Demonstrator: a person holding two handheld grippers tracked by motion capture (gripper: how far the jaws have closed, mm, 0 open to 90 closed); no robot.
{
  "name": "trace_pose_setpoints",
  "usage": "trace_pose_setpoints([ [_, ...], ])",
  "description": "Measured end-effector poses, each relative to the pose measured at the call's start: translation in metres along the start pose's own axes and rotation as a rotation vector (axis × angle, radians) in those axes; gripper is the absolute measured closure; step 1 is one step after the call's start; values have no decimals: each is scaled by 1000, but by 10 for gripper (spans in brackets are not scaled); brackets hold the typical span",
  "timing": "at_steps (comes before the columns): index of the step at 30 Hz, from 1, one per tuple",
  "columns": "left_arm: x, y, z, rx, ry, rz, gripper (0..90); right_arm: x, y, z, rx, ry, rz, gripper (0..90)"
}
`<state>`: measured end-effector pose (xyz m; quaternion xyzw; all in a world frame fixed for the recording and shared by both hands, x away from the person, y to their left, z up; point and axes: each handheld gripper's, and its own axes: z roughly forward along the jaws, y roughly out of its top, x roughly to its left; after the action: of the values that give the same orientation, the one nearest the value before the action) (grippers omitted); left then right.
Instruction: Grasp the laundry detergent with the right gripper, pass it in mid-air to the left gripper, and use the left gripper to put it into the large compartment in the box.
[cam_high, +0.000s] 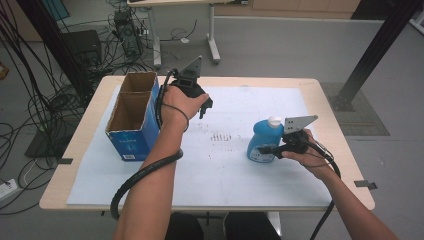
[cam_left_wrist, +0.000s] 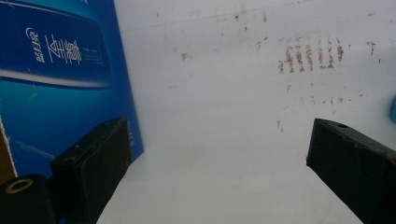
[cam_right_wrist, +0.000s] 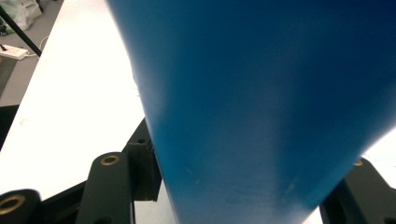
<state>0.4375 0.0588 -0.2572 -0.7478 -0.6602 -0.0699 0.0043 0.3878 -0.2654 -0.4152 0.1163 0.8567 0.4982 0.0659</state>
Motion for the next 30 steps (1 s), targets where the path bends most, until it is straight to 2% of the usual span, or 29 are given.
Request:
trace_pose_setpoints([
  [9,2,-1,-2,-1,-10,5,71,1,2,0,10,-2,3,422],
  [13,4,-2,-8,-15,-26,10,71,0,5,-3,10,-17,7,423],
  [17,7,-3,-17,-22,-30,33,71,-2,12,-8,7,-18,21,423],
  [19,8,-4,-28,-34,-38,50,70,-2,27,-11,26,-23,14,423],
  [21,9,-4,-32,-38,-39,59,70,-2,33,-12,34,-27,8,423],
  [22,9,-4,-36,-47,-46,66,69,-1,45,-14,46,-33,0,423],
  [24,11,-5,-44,-54,-57,86,68,-2,51,-15,51,-35,-11,423],
  [25,12,-6,-48,-55,-58,95,67,-2,65,-17,55,-37,-11,423],
  [27,16,-9,-59,-55,-62,120,67,-2,78,-19,54,-40,-8,423],
  [28,16,-9,-59,-55,-62,120,67,-2,78,-19,54,-40,-8,423],
  [30,20,-12,-68,-65,-69,133,68,-2,92,-21,50,-45,3,423],
])
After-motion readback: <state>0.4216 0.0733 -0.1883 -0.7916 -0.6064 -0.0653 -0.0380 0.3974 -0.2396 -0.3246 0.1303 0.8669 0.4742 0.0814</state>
